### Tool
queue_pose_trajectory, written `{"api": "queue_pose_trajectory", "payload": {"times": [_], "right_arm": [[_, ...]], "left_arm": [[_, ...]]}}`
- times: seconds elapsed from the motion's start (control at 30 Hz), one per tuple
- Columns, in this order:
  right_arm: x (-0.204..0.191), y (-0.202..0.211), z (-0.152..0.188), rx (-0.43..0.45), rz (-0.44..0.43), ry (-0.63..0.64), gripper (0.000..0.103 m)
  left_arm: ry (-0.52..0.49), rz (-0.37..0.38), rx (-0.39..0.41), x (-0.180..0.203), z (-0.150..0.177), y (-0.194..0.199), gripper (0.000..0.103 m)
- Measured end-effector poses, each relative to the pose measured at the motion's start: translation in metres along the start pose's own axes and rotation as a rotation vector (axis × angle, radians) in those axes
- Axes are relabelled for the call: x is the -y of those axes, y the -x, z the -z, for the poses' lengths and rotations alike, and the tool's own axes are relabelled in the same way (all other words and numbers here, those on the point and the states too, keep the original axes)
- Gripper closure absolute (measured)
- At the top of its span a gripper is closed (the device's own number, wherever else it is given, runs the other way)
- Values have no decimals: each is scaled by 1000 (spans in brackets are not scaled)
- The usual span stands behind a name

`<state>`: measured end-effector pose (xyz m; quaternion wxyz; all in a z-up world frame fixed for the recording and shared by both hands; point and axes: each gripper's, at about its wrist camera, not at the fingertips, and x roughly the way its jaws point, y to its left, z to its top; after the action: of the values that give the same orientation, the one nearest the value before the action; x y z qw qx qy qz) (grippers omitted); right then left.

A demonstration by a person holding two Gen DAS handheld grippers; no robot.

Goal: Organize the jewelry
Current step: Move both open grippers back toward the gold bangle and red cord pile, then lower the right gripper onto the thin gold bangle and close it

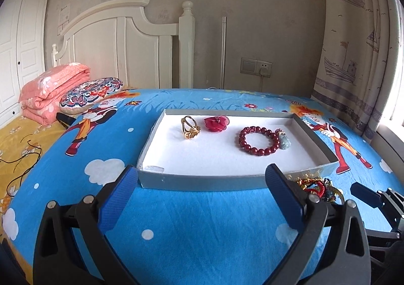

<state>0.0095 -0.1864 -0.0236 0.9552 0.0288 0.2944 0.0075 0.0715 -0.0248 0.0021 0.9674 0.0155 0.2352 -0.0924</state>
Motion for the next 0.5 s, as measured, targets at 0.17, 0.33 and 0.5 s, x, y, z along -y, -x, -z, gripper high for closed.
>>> {"api": "queue_pose_trajectory", "payload": {"times": [0.17,0.33,0.5], "right_arm": [[-6,-4,3,-17,-12,13,44],[-8,-4,4,-18,-3,31,45],[-3,-8,8,-33,14,26,45]], "left_arm": [[-53,-9,24,7,11,20,5],[-45,4,-60,6,29,18,5],[-38,8,-73,4,43,23,5]]}}
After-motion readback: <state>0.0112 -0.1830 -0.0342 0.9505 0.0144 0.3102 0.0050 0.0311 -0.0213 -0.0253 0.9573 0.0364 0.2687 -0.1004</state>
